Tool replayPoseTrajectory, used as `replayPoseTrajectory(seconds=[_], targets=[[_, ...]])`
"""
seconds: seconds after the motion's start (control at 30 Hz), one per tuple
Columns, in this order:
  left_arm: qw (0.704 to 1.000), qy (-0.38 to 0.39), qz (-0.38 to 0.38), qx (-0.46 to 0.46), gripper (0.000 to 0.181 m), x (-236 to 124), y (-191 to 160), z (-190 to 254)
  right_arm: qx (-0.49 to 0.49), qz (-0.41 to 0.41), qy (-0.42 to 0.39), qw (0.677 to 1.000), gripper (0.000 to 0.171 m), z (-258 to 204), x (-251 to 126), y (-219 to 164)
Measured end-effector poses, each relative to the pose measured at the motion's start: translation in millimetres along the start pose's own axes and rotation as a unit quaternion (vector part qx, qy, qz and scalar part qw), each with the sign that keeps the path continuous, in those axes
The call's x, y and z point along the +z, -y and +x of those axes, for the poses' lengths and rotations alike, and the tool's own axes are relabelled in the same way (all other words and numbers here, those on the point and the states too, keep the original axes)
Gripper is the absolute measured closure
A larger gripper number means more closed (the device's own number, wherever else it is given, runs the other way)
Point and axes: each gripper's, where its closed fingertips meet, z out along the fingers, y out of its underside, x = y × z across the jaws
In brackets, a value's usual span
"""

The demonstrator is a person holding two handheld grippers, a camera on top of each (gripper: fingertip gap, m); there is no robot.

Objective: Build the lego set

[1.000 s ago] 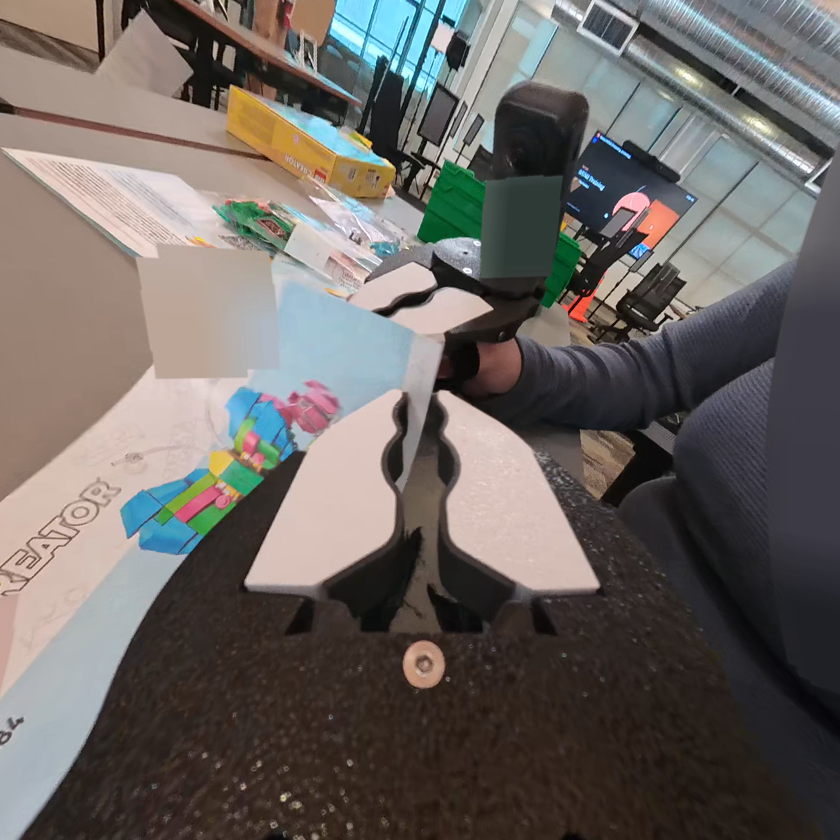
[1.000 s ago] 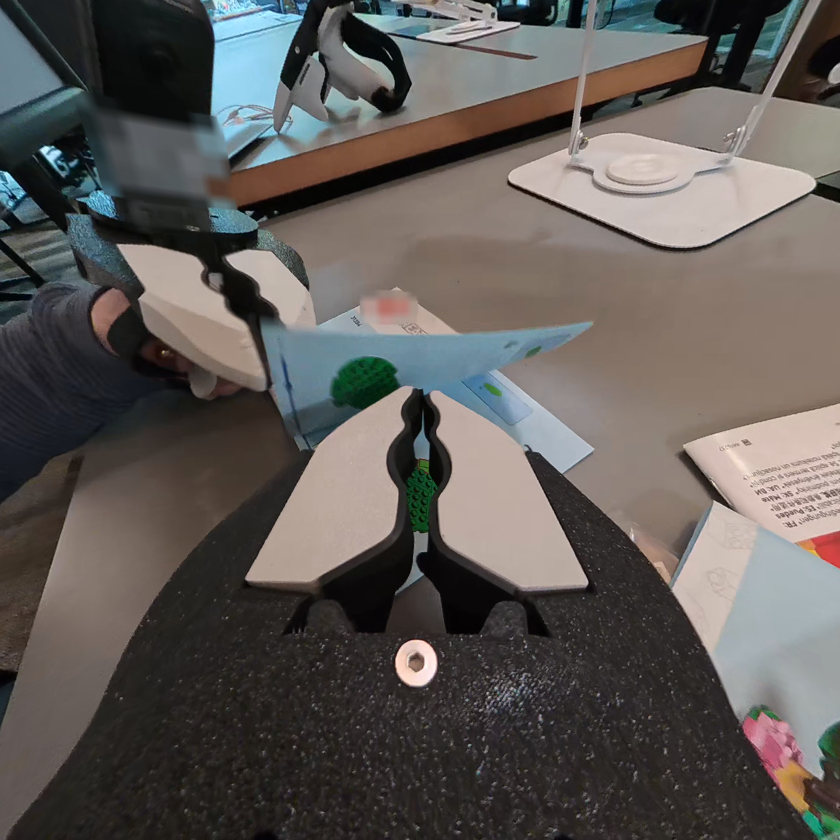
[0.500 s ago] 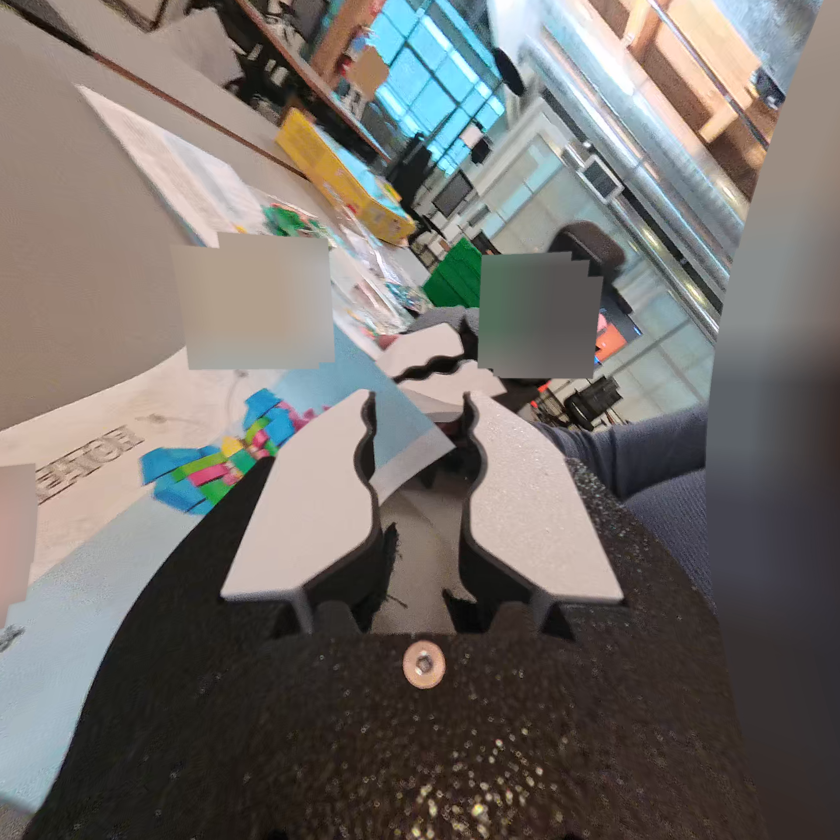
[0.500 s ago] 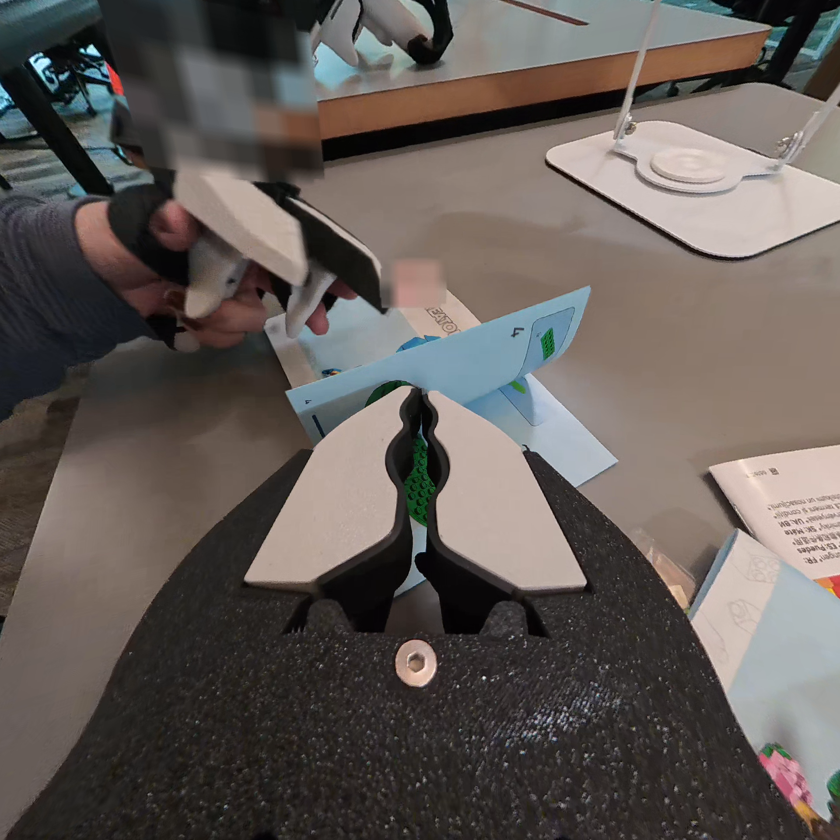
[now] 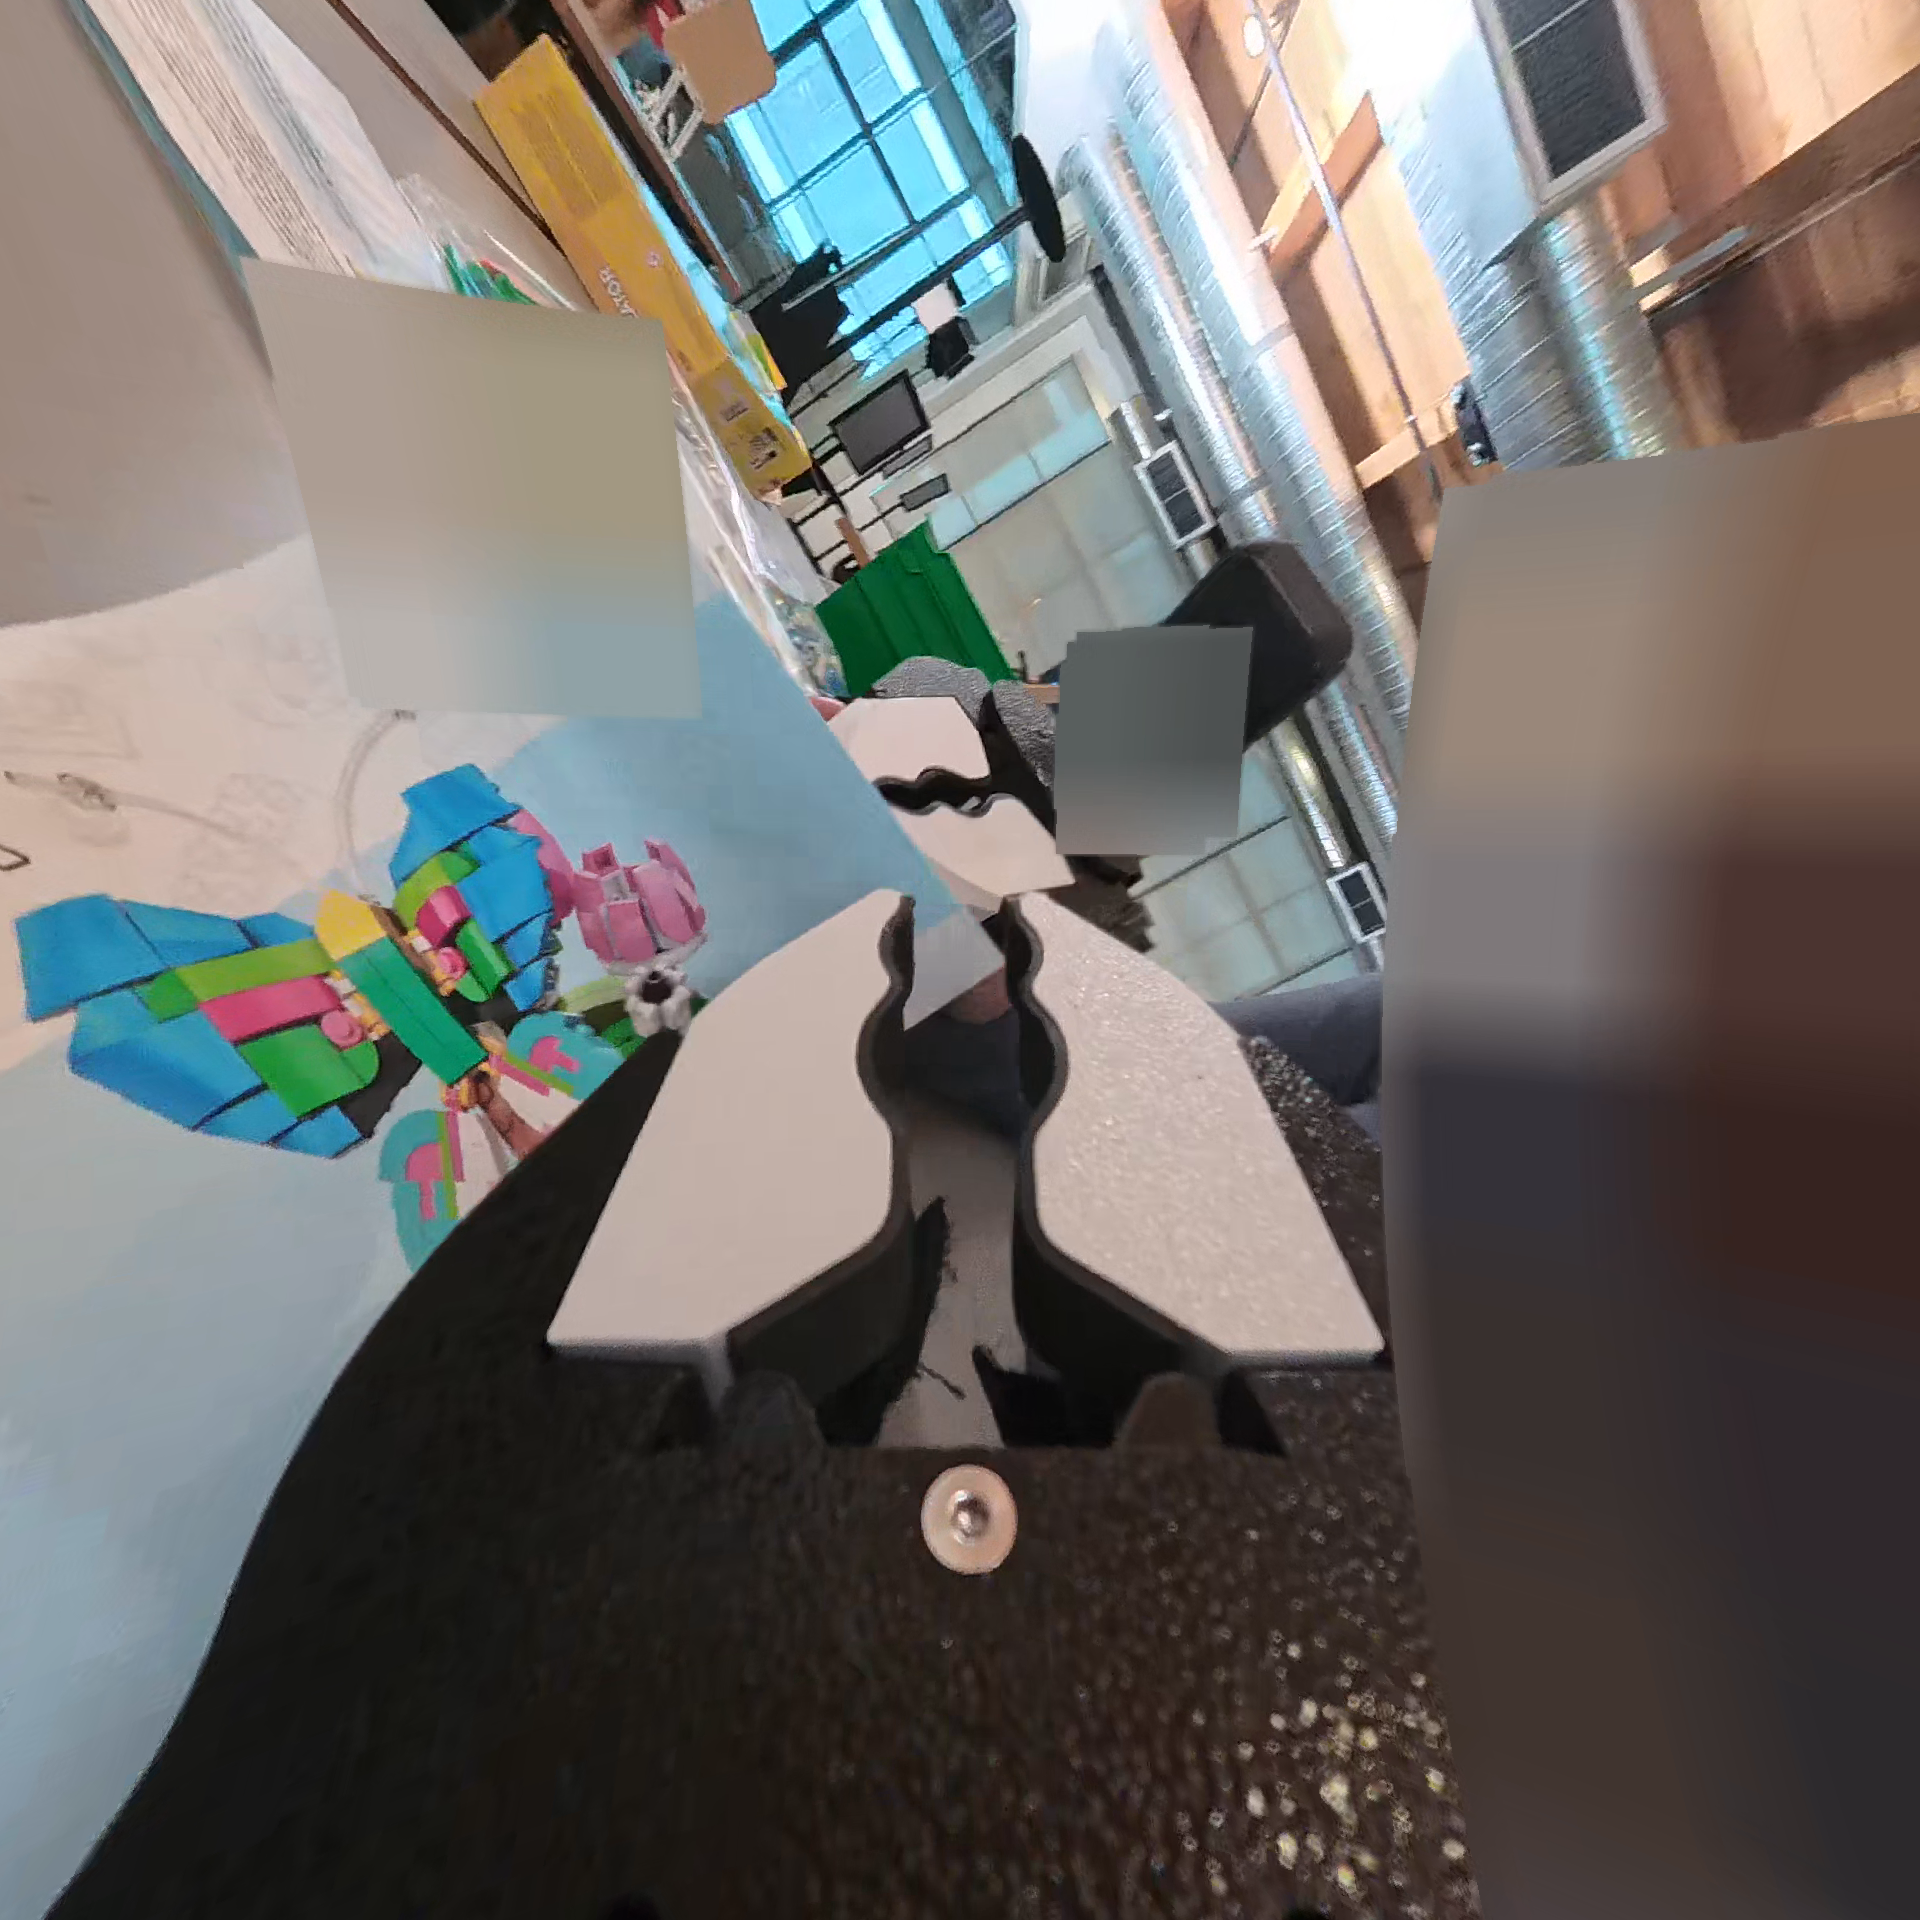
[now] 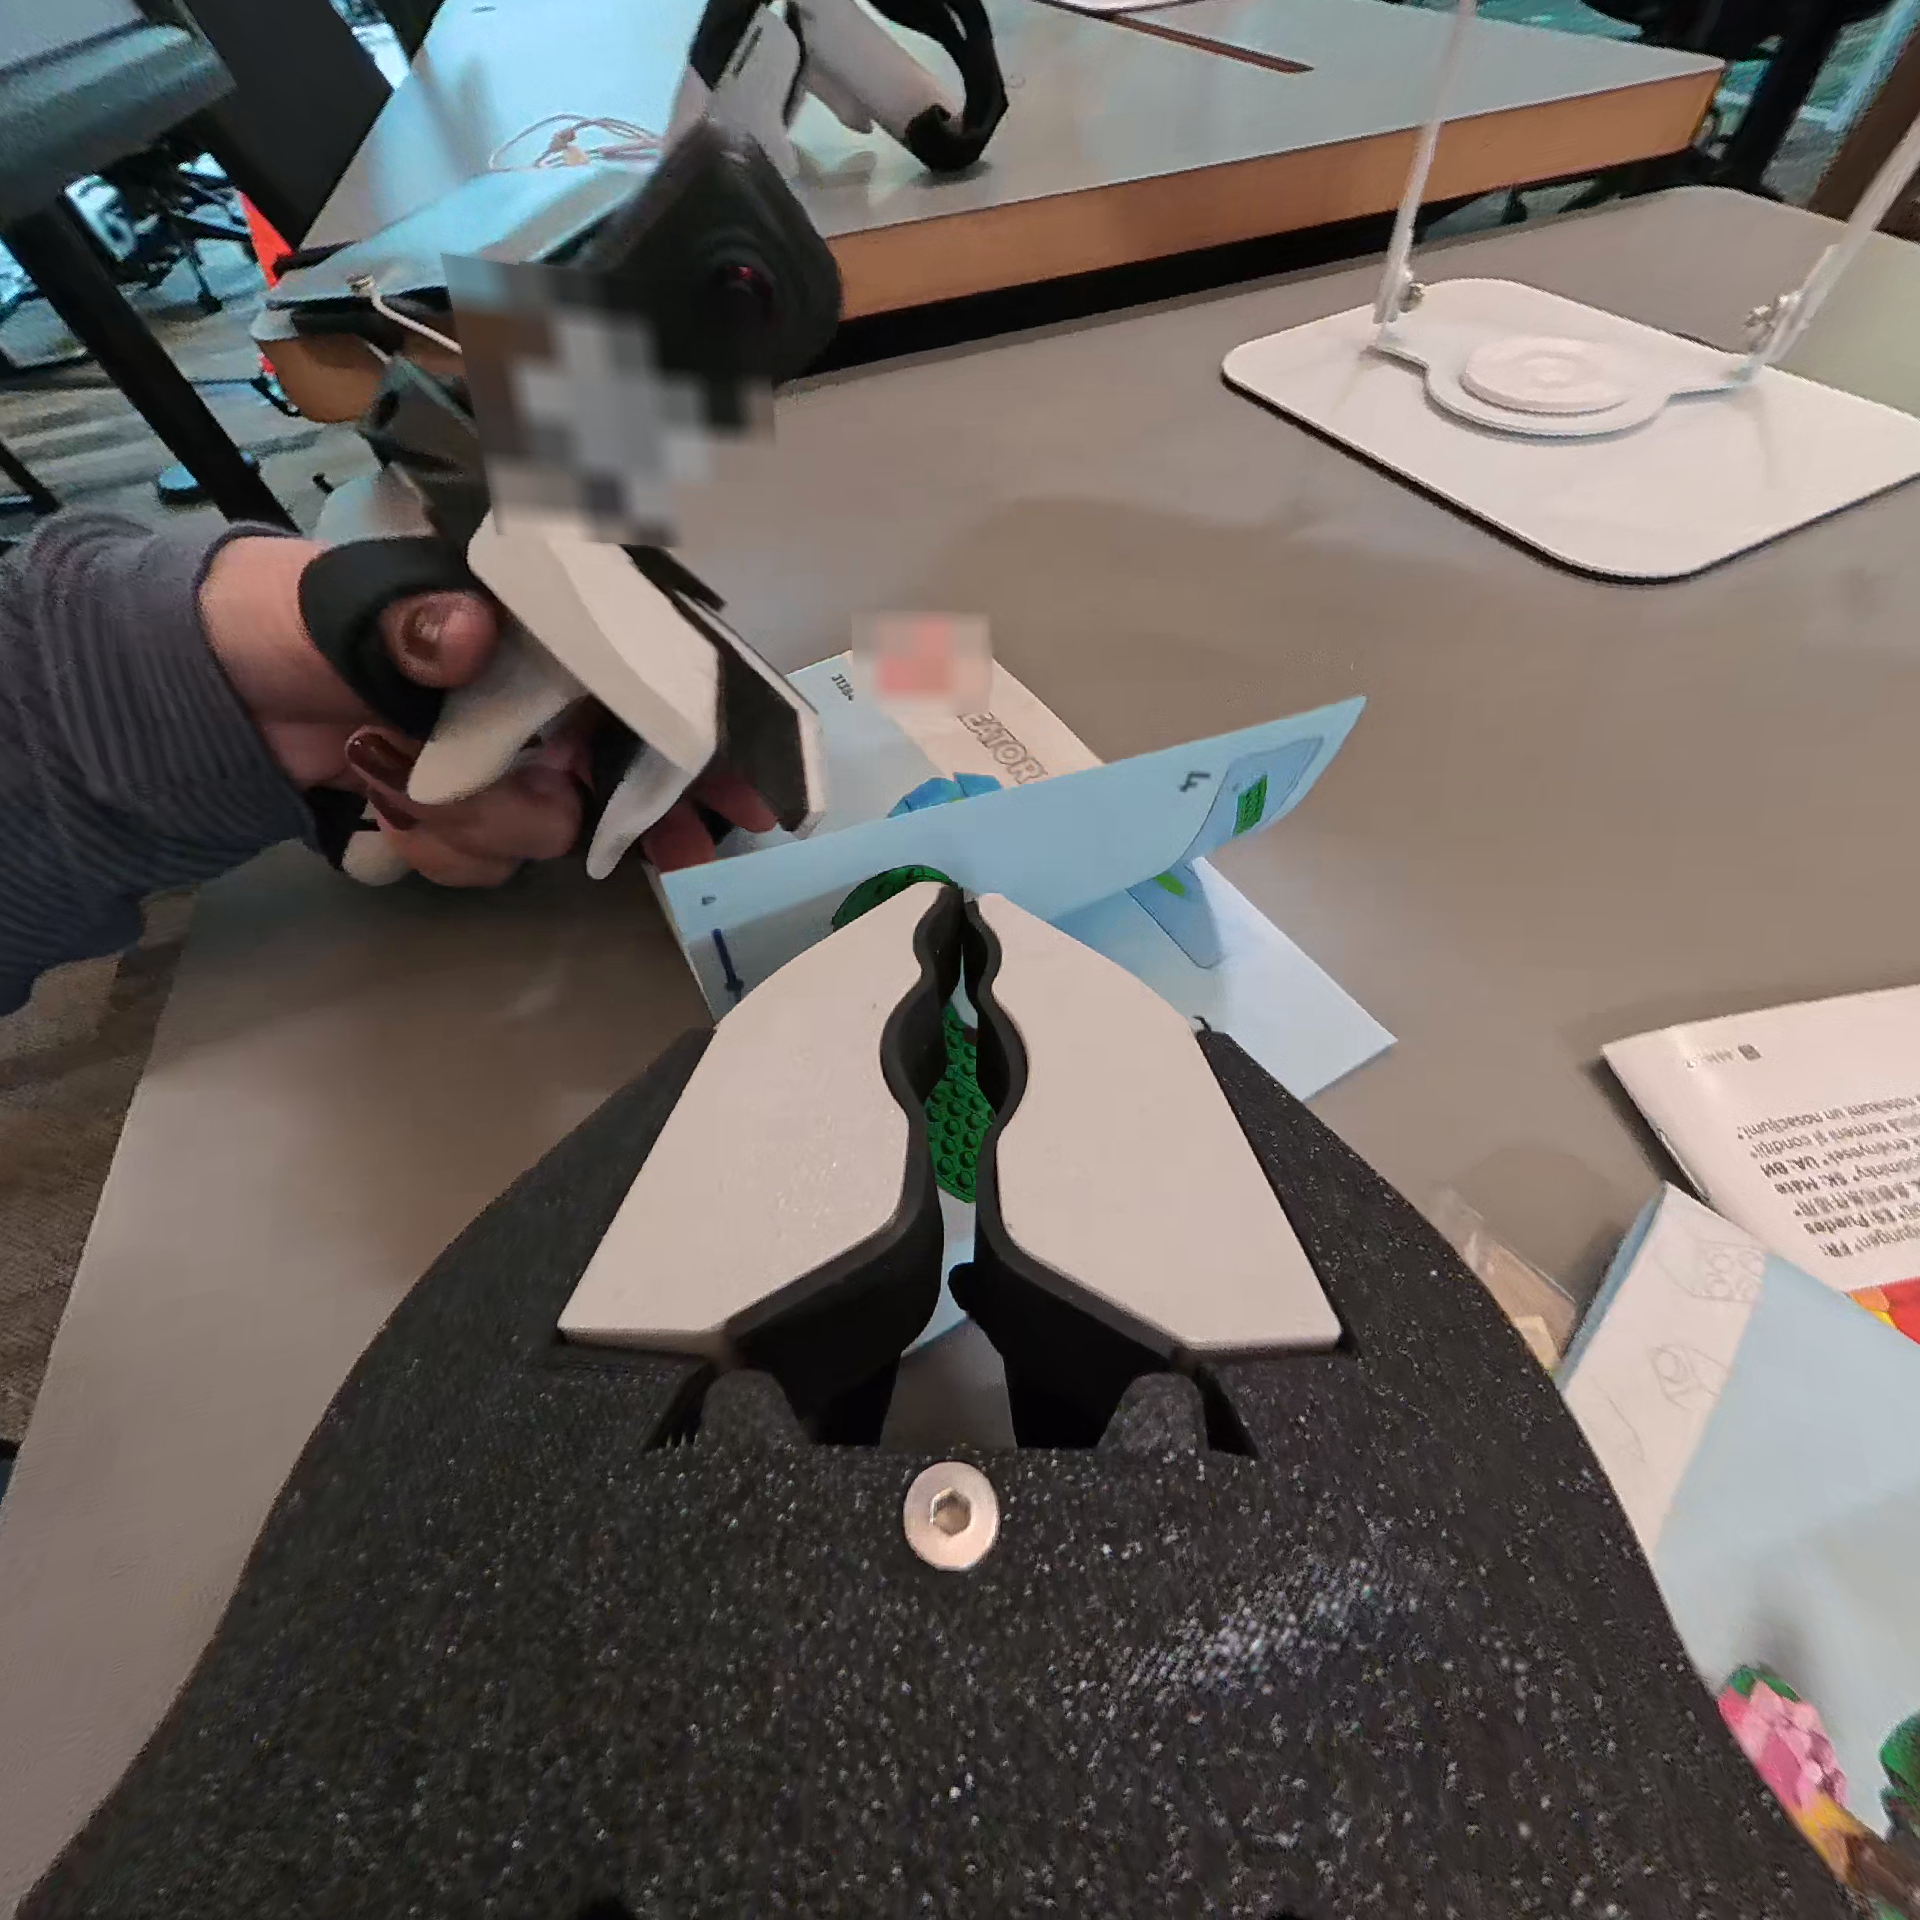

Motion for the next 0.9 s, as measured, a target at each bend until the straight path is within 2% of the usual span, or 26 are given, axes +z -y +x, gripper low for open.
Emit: replayPoseTrajectory(seconds=[0.03,0.2,0.47,0.53,0.67,0.9], targets=[[1.0,0.012,-0.001,0.007,0.166,0,0,-3,0.007,-0.001,-0.005,1.0,0.171,2,-1,-1],[0.999,0.027,-0.003,0.028,0.17,8,-2,-5,0.013,-0.021,-0.032,0.999,0.171,9,-1,-7],[0.999,0.048,-0.007,0.009,0.174,19,-7,-13,0.028,-0.089,-0.045,0.995,0.171,11,-1,-27],[0.999,0.052,-0.002,0.006,0.181,22,-8,-14,0.032,-0.089,-0.041,0.995,0.171,11,-2,-28],[0.998,0.062,-0.03,0.009,0.181,30,-18,-16,0.035,-0.084,-0.036,0.995,0.171,10,-2,-26],[0.999,0.017,-0.034,0.006,0.166,31,-19,-4,0.037,-0.085,-0.032,0.995,0.171,10,-2,-27]])
